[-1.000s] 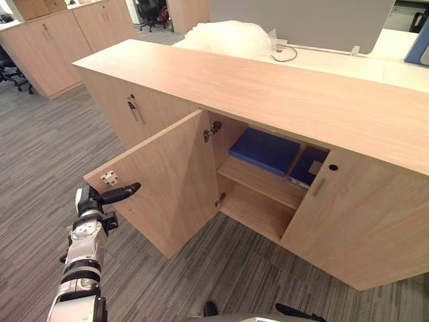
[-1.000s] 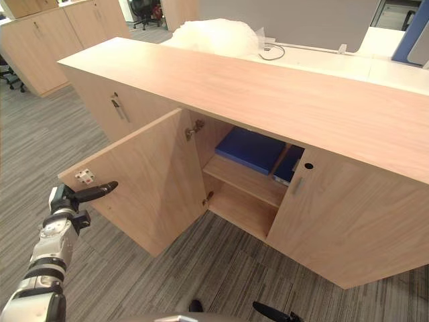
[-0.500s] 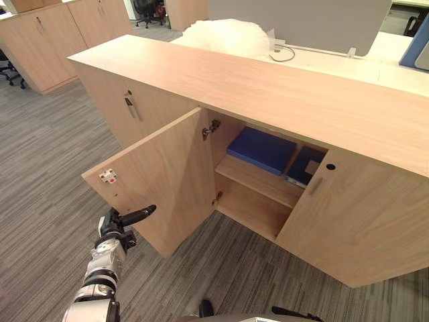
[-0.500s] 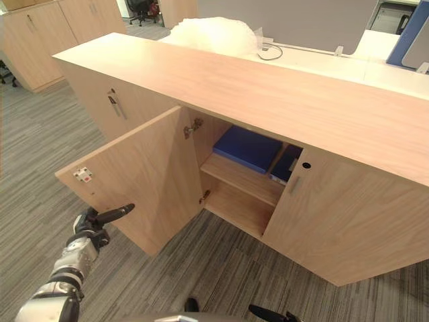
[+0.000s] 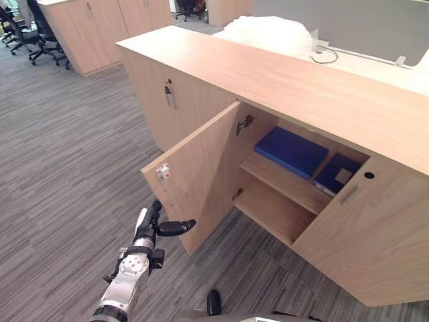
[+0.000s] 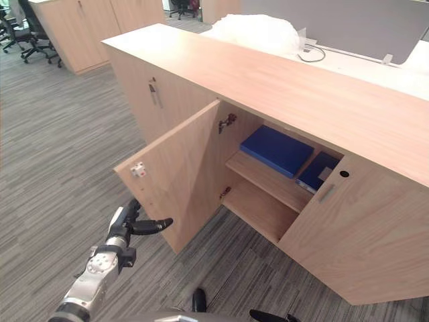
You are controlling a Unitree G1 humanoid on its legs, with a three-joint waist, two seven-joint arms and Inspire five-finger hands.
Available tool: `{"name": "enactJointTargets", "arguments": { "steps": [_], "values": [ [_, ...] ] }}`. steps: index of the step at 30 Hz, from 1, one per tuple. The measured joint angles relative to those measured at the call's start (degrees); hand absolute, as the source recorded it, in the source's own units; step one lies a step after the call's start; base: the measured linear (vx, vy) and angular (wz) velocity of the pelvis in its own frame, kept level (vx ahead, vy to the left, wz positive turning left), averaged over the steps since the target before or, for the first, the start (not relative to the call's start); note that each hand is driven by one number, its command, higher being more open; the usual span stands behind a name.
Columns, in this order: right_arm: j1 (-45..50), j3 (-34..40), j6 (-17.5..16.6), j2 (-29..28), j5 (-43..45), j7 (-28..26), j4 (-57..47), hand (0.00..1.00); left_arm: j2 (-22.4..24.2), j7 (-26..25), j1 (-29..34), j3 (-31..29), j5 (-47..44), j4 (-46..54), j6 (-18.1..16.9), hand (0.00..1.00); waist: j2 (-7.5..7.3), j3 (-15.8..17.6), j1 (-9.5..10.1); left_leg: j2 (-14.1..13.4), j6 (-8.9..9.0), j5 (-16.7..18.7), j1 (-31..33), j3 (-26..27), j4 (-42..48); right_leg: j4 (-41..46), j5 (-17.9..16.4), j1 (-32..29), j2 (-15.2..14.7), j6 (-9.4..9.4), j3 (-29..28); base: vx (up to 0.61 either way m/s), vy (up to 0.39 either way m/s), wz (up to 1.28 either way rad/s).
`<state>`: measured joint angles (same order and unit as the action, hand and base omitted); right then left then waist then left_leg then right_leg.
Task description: Walk over to the cabinet, pick up the folder, carry it to the office cabinet, place the folder inside the office cabinet, then close the office cabinet door
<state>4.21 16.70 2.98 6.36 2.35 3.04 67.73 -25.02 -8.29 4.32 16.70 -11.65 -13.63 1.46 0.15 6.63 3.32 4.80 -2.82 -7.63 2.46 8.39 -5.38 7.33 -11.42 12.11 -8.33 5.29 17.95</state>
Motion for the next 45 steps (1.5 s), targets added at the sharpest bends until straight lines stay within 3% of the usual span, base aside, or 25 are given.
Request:
{"name": "enactJointTargets", "arguments": {
  "steps": [3, 7, 11, 14, 20, 28, 34, 37, 38, 39, 40, 41, 43, 45],
  "values": [
    [-0.68, -0.54, -0.03, 0.34, -0.02, -0.11, 0.61, 1.0, -2.48, 2.68, 1.31, 6.41, -0.19, 4.18, -0.04, 1.0, 0.19, -0.04, 0.16, 1.4, 0.32, -0.26, 0.52, 0.09, 0.0, -0.02, -2.32, -0.2, -1.42, 1.07, -0.09, -0.11, 0.041, 0.09],
    [-0.98, -2.76, -0.32, 1.14, -0.04, -0.2, 0.64, 1.0, -1.76, 11.3, 1.7, 16.98, -3.95, 8.79, -1.42, 1.0, 2.14, -1.11, -0.47, 1.29, 0.55, -0.42, 1.15, 0.16, -0.01, 0.0, -2.66, -1.15, -1.38, 0.84, -0.59, -0.11, 0.044, -0.07],
    [-1.09, -3.77, -0.8, 0.98, -0.1, -0.31, 0.62, 1.0, 1.85, 21.74, 0.77, 26.12, -6.11, 12.74, -4.44, 1.0, 1.86, -1.33, -1.99, 1.14, 0.55, -0.44, 0.72, 0.72, -0.02, -1.39, -2.42, -0.87, -1.54, 0.43, -1.27, -0.03, 0.025, -0.33],
    [-0.9, -4.69, -1.1, 0.68, -0.11, -0.35, 0.65, 1.0, 3.05, 25.46, -0.49, 30.29, -7.04, 13.73, -5.48, 1.0, 1.16, -1.6, -3.78, 1.0, 0.68, -0.58, -0.15, 1.57, -0.03, -2.53, -1.84, -0.04, -1.55, -0.2, -2.08, 0.0, -0.012, -0.29],
    [1.3, -5.04, -1.29, 0.24, -0.11, -0.34, 0.9, 1.0, 1.65, 25.99, -3.11, 30.84, -8.12, 12.63, -5.48, 1.0, -0.11, -1.63, -4.4, 0.53, -0.09, -0.82, -1.57, 1.9, -0.03, -2.83, -0.54, 1.17, -1.5, 0.92, -2.28, 0.01, -0.075, -0.07],
    [0.82, -6.73, -1.47, -0.23, -0.09, -0.17, 1.81, 1.0, 1.84, 25.3, -3.17, 31.55, -8.12, 9.43, -5.47, 1.0, -1.52, -1.93, -5.06, -0.92, -0.62, -0.93, -2.96, 1.97, -0.03, -3.04, -0.55, 2.55, -0.06, 0.9, -2.4, 0.03, -0.078, -0.04],
    [0.68, -6.24, -1.59, -0.66, -0.04, 0.61, 1.81, 1.0, 8.9, 22.21, -0.7, 23.78, -8.1, -3.72, -6.57, 1.0, -2.01, -1.98, -5.36, -2.91, 0.52, -0.04, -4.05, 4.91, 0.84, -3.09, -0.44, 2.48, 1.02, -0.08, -5.67, -0.02, -0.019, -0.28],
    [-0.31, -3.58, -1.59, -0.69, 0.0, 1.05, 1.83, 1.0, 10.19, 20.57, -0.82, 19.05, -8.1, -12.46, -6.81, 1.0, -1.41, 0.21, -5.64, -7.0, 0.89, 6.55, 1.77, 6.57, 15.02, -3.08, 0.93, 1.52, 2.75, -1.28, -9.03, -0.1, -0.019, -0.53],
    [-0.44, -2.18, -1.58, -0.68, -0.01, 1.36, 1.85, 1.0, 10.2, 20.36, -0.55, 17.92, -8.07, -15.83, -6.83, 1.0, -1.03, 0.3, -5.45, -8.07, 1.19, 8.77, 4.62, 3.51, 20.32, -3.06, 1.08, 0.41, 3.69, -1.52, -10.93, -0.09, -0.001, -0.75],
    [-0.89, -1.51, -1.52, -0.31, -0.01, 1.5, 1.91, 1.0, 10.43, 20.16, -0.33, 17.13, -7.95, -18.91, -6.85, 1.0, 0.11, 0.73, -5.27, -8.06, 3.01, 10.62, 6.37, -5.09, 22.99, -3.16, 1.63, -0.66, 4.64, -1.98, -12.96, -0.08, 0.006, -0.8],
    [-1.01, -1.34, -1.49, 0.06, -0.04, 1.58, 1.88, 1.0, 10.82, 20.3, -0.15, 16.5, -7.82, -20.79, -6.85, 1.0, 0.8, 0.77, -5.25, -7.8, 4.56, 11.45, 6.68, -8.43, 23.09, -3.18, 1.94, -1.37, 5.04, -1.97, -14.02, -0.04, 0.041, -0.7],
    [-1.01, -0.74, -1.15, 0.2, -0.05, 1.69, 1.88, 1.0, 11.67, 20.7, -0.16, 14.49, -7.07, -25.28, -6.63, 1.0, 0.99, 0.94, -5.43, -5.7, 5.05, 11.65, 6.73, -12.53, 22.84, -3.39, 2.46, -2.24, 4.71, -1.72, -15.23, -0.03, 0.078, -0.5],
    [-1.09, 0.9, -0.65, -0.15, -0.05, 1.57, 1.72, 1.0, 13.28, 20.6, 0.17, 8.19, -4.94, -32.54, -6.31, 1.0, 0.79, 1.03, -5.42, -4.36, 5.02, 11.49, 6.43, -15.15, 21.64, -4.07, 3.23, -3.37, 4.33, -1.49, -17.33, -0.04, 0.124, -0.55],
    [-1.04, 2.53, -0.57, -1.29, -0.09, 1.3, 1.63, 1.0, 15.92, 18.68, -0.8, -4.06, -1.09, -39.42, -6.53, 1.0, -0.62, 0.67, -4.76, -4.67, 4.79, 9.92, 5.44, -12.82, 18.11, -4.67, 4.02, -4.64, 3.92, -1.28, -19.6, -0.04, 0.072, -0.59]
  ]
}}
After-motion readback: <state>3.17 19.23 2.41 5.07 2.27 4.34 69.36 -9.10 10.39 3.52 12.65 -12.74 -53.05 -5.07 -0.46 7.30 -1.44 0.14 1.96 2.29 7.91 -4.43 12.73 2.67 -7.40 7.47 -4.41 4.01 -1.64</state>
